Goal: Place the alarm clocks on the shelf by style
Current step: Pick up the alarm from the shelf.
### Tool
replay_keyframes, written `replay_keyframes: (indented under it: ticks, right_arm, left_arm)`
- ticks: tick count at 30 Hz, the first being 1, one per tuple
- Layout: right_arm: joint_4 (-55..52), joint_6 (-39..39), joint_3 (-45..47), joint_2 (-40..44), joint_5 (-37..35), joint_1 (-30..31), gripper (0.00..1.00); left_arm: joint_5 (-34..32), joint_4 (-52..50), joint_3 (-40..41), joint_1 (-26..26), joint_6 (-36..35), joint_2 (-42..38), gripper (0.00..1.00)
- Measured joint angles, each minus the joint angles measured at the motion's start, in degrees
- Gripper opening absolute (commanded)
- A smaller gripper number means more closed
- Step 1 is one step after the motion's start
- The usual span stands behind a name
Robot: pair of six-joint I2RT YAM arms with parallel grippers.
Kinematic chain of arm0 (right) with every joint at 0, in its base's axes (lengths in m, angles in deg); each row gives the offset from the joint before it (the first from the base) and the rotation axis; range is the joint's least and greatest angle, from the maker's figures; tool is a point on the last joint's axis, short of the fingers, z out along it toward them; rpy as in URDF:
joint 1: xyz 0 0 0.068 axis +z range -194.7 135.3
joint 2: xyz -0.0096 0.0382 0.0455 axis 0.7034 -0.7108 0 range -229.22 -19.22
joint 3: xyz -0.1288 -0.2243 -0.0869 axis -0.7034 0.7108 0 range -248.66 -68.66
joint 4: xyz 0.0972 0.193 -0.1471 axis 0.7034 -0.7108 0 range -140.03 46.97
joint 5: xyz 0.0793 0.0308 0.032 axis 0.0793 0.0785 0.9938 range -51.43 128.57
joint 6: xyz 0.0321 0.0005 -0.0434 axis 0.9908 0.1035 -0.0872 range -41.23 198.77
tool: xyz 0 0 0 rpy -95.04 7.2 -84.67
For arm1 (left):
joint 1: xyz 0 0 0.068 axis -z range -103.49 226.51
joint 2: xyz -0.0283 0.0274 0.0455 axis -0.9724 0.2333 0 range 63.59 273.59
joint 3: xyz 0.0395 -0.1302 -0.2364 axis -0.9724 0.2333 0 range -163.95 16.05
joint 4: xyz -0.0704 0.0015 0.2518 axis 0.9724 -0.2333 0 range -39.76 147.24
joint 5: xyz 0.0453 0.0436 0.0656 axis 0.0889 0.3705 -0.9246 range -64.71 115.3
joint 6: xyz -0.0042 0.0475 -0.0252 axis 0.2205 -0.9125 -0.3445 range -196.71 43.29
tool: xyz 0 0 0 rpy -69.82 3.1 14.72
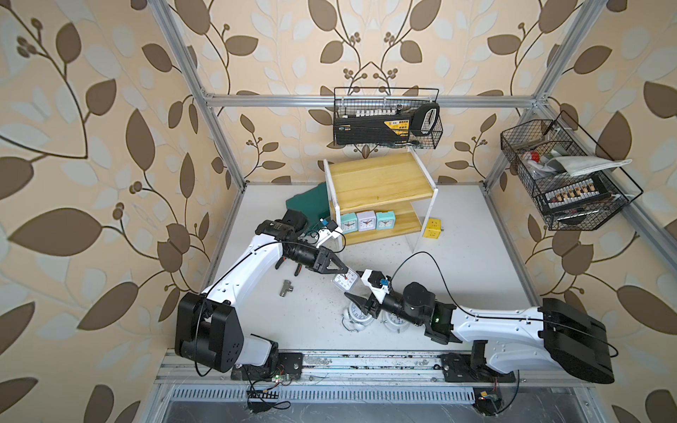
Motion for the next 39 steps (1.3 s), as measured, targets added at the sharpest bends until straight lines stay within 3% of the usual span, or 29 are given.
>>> replay_keyframes:
  ticks: [5, 10, 22, 39]
  right_arm:
    - [-10.8, 5.0, -5.0, 0.0, -2.6, -0.2, 0.88]
    - [-20.1, 8.0, -10.7, -0.7, -4.8, -0.1, 0.93]
    - [-31.6, 7.8, -18.8, -4.0, -7.0, -0.1, 0.95]
    - [-34.8, 4.6, -25.0, -9.4, -7.0, -0.1, 0.89]
  left_arm:
    - [-2.9, 1.6, 0.2, 0.0, 1.2, -1.8, 0.16]
    - [-6.4, 2.9, 0.6, 0.3, 2.4, -1.8, 0.15]
    - [-10.9, 3.9, 0.6, 0.4, 3.4, -1.8, 0.14]
    - [-12.7, 3.9, 0.6, 0.7, 3.4, -1.8, 0.14]
